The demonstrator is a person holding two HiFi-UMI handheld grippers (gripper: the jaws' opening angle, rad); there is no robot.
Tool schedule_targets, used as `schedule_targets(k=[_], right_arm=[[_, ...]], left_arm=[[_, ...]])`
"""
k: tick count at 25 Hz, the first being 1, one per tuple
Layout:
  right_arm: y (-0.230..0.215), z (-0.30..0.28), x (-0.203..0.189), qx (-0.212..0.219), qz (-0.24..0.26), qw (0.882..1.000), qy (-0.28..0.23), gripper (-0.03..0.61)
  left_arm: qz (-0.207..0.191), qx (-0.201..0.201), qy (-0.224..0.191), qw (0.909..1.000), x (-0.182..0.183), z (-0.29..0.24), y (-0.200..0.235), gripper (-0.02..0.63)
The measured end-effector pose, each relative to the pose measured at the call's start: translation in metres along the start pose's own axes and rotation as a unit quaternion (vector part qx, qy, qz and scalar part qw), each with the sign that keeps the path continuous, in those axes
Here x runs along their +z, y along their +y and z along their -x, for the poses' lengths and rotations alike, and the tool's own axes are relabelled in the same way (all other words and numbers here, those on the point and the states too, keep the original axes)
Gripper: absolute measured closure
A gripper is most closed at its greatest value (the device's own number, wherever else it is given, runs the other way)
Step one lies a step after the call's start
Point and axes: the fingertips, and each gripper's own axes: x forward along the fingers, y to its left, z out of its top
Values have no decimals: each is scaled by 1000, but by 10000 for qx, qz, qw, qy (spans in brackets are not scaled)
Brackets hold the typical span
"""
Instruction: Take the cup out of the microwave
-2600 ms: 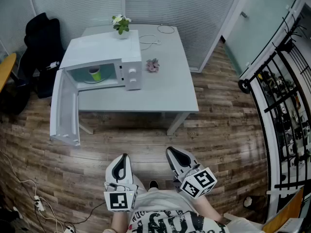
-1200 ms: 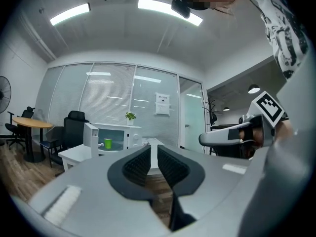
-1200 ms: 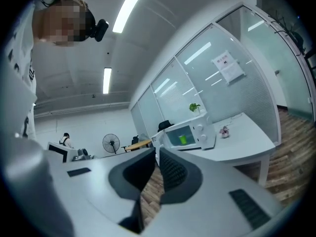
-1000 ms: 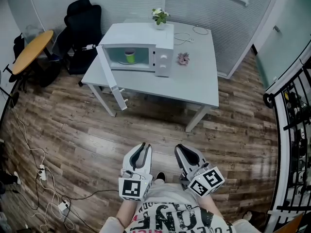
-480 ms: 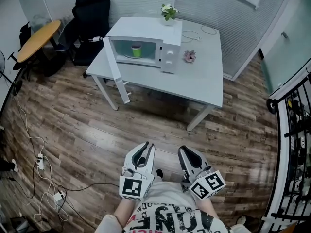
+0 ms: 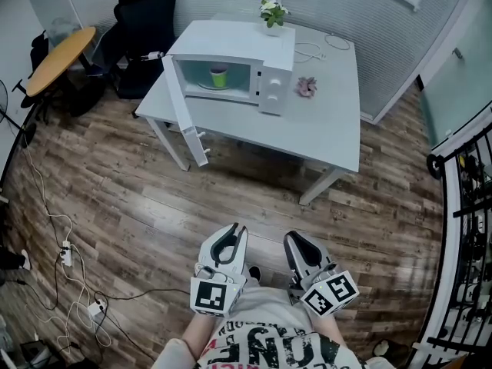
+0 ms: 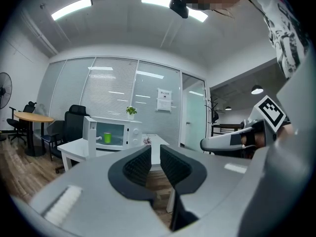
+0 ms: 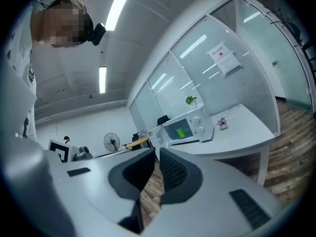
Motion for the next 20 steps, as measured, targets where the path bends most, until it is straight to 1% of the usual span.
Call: schedule_targets(k=[2, 5, 7, 10, 12, 14, 16, 20], right_arm=[[-6, -9, 2, -13, -67, 10000, 21, 554], [-15, -27, 7, -39, -63, 9999, 71, 554], [-22, -41, 10, -57, -43, 9999, 104, 554], [-31, -65, 17, -111, -67, 9998, 149, 554], [-35, -81, 24, -155, -62, 9997, 152, 554], [-39, -97, 29, -205, -34, 9997, 136, 554], [-43, -113, 34, -257, -12, 9996, 126, 554], [-43, -144, 38, -330, -17, 9994, 129, 554]], left_arm=[[-89, 29, -23, 10000, 1, -10, 9, 551], [-56, -41, 8, 10000, 4, -28, 20, 551], [-152, -39, 3, 9999, 3, -39, 32, 551], [-106, 30, 1, 9999, 12, -58, 54, 551], [-4, -37, -33, 10000, 20, -70, 65, 551], [11, -105, -78, 9999, 26, -82, 76, 551], [58, -166, -34, 9998, 31, -94, 87, 551], [-20, -344, -79, 9994, 40, -114, 108, 551]])
